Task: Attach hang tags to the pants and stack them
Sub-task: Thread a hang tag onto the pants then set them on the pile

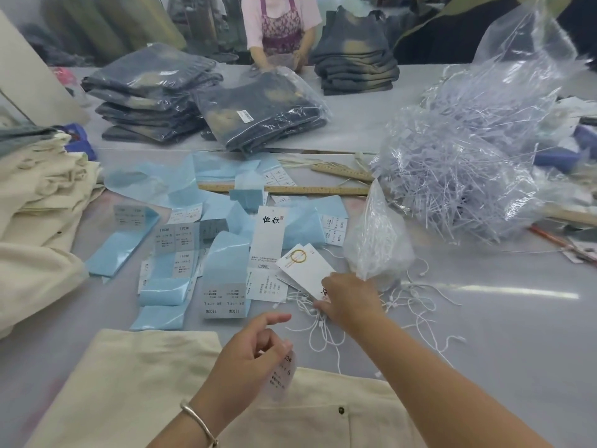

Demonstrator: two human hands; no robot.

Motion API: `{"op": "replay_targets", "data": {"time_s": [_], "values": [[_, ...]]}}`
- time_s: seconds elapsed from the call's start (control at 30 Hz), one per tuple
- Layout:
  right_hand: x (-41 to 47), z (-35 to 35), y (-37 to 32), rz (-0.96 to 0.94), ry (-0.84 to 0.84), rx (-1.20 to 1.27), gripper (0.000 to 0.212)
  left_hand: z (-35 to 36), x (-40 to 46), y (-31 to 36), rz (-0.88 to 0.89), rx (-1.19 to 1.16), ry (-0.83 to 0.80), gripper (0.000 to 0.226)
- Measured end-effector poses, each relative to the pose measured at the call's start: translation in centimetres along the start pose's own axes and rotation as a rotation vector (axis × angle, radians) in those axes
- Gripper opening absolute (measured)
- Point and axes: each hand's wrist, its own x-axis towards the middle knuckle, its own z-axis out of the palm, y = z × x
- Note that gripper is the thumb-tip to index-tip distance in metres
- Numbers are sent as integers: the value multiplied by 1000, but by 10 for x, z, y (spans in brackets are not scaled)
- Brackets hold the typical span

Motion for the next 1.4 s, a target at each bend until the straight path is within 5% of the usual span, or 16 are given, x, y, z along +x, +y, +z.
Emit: {"op": "replay_targets", "data": {"time_s": [0.43, 0.53, 0.67, 0.83, 0.93, 1.13, 1.3, 1.4], "values": [[1, -28, -10, 83, -162, -30, 25, -10, -17, 2, 13, 32, 49, 30], [-5, -41, -14, 69, -28, -43, 22, -16, -20, 6, 23, 24, 65, 31], [-15, -78, -23, 19, 417, -102, 8, -27, -30, 10, 35, 25, 61, 33], [-40, -110, -35, 190, 367, -115, 24, -51, -42, 9, 60, -14, 60, 33], [-72, -108, -42, 309, 530, 246, 26, -70, -49, 11, 72, -56, 48, 28], [-158, -101, -83, 509, 535, 1473, 18, -110, -76, 38, 98, -77, -90, 21], [-208, -100, -121, 438, 621, 1688, 42, -114, -114, 59, 159, -54, -283, 21], [-231, -103, -145, 365, 623, 1714, 35, -111, -137, 64, 230, -155, -384, 22]]}}
